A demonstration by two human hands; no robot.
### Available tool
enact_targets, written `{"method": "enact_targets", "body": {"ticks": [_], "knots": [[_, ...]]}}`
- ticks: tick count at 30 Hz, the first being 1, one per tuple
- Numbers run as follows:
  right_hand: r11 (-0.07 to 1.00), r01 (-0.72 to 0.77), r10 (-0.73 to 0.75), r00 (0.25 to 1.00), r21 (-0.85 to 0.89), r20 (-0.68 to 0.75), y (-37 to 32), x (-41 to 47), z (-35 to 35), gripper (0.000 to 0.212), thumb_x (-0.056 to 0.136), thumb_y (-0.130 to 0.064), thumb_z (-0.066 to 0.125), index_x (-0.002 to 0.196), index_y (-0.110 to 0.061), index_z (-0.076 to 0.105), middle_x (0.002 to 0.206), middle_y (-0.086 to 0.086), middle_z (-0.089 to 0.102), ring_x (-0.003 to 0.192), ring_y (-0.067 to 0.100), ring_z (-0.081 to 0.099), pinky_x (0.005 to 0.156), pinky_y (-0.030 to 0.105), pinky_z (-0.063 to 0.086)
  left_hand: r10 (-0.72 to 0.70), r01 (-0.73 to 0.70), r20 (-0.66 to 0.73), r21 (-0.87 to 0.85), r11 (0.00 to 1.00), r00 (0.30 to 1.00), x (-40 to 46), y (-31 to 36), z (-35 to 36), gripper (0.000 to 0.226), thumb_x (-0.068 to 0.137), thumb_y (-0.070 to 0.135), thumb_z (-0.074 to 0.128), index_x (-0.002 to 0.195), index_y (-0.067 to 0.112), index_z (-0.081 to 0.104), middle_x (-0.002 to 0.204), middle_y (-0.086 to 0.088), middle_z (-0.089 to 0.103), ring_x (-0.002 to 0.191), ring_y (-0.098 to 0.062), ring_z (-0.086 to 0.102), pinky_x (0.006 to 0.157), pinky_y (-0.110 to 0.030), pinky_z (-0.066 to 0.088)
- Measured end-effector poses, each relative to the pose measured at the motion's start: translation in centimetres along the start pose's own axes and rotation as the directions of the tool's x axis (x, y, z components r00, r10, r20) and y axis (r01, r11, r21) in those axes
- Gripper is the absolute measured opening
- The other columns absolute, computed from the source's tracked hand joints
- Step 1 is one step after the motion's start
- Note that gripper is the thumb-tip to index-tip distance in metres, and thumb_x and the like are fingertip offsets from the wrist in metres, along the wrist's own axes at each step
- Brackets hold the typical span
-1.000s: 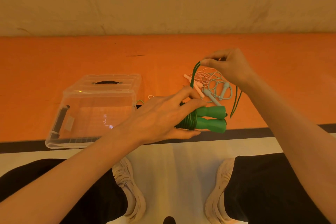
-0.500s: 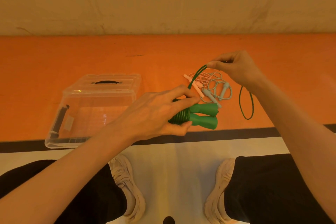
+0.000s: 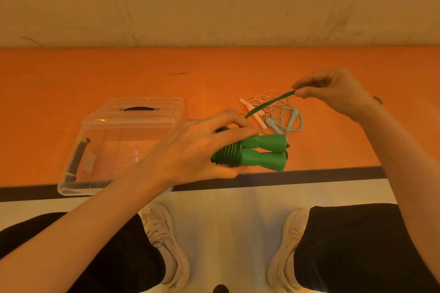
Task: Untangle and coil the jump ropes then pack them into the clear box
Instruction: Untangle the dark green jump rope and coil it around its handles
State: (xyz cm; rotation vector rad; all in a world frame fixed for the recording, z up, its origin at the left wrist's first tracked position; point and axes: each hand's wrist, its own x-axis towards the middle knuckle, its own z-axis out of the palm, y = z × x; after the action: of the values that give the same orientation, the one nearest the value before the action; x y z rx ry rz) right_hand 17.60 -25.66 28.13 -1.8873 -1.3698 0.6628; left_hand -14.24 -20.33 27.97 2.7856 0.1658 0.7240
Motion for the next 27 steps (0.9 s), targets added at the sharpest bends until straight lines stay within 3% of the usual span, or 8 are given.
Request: {"method": "enact_targets", "body": {"ticks": [3, 6, 11, 15, 21, 27], "knots": [[1.0, 0.004, -0.004, 0.999, -0.013, -0.036, 0.7, -0.1, 0.2, 0.003, 0.083, -0.014, 0.072, 0.086, -0.014, 0.073, 0.074, 0.0, 0.069, 0.06, -0.001, 0.058, 0.063, 0.014, 0.048, -0.036, 0.035, -0.05, -0.032, 0.999, 0.998, 0.0, -0.1, -0.6, 0.054, 0.087, 0.044, 0.066, 0.129, 0.011, 0.059, 0.124, -0.003, 0.058, 0.097, -0.012, 0.061, 0.062, -0.037, 0.056], [0.999, -0.012, 0.011, 1.0, -0.052, -0.02, 1.3, 0.1, 0.7, 0.006, 0.082, -0.015, 0.073, 0.084, -0.009, 0.074, 0.063, -0.009, 0.068, 0.055, -0.001, 0.057, 0.056, 0.011, 0.046, -0.069, 0.069, -0.05, -0.002, 0.998, 0.996, 0.1, -0.1, -0.5, 0.057, 0.088, 0.045, 0.065, 0.134, 0.013, 0.055, 0.127, -0.004, 0.055, 0.099, -0.01, 0.058, 0.063, -0.038, 0.055], [0.993, -0.076, 0.086, 0.988, -0.089, 0.126, 1.6, -0.3, 1.3, 0.009, 0.081, -0.006, 0.073, 0.079, -0.015, 0.074, 0.059, -0.013, 0.069, 0.052, -0.001, 0.059, 0.055, 0.009, 0.046, -0.234, 0.236, -0.091, 0.013, 0.972, 0.968, 0.2, -1.0, -0.9, 0.065, 0.083, 0.051, 0.064, 0.135, 0.014, 0.052, 0.123, -0.003, 0.054, 0.099, -0.014, 0.058, 0.072, -0.041, 0.054], [0.986, -0.112, 0.138, 0.961, -0.12, 0.238, 1.0, -1.3, 2.3, 0.008, 0.078, -0.002, 0.074, 0.084, -0.008, 0.075, 0.056, -0.013, 0.068, 0.051, -0.002, 0.06, 0.054, 0.007, 0.044, -0.345, 0.349, -0.15, -0.001, 0.937, 0.926, 0.3, -2.1, -1.3, 0.064, 0.083, 0.055, 0.061, 0.133, 0.015, 0.053, 0.121, 0.001, 0.056, 0.102, -0.012, 0.057, 0.076, -0.04, 0.054], [0.971, -0.088, 0.2, 0.815, -0.224, 0.544, -0.5, -4.3, 4.8, 0.01, 0.08, -0.009, 0.075, 0.077, -0.018, 0.074, 0.068, -0.001, 0.073, 0.061, 0.008, 0.066, 0.06, 0.013, 0.047, -0.402, 0.41, -0.131, 0.039, 0.911, 0.906, 0.3, -2.9, -0.4, 0.065, 0.083, 0.059, 0.057, 0.135, 0.019, 0.051, 0.121, 0.003, 0.056, 0.1, -0.015, 0.059, 0.07, -0.043, 0.053], [0.993, -0.072, 0.117, 0.641, -0.093, 0.758, -3.7, -7.5, 5.2, 0.003, 0.083, -0.014, 0.073, 0.081, -0.013, 0.075, 0.073, 0.0, 0.072, 0.063, 0.01, 0.062, 0.066, 0.02, 0.051, -0.418, 0.423, -0.071, 0.118, 0.898, 0.906, 0.2, -3.0, -0.1, 0.069, 0.086, 0.064, 0.044, 0.144, 0.028, 0.041, 0.119, 0.005, 0.056, 0.092, -0.017, 0.06, 0.062, -0.041, 0.052]]}}
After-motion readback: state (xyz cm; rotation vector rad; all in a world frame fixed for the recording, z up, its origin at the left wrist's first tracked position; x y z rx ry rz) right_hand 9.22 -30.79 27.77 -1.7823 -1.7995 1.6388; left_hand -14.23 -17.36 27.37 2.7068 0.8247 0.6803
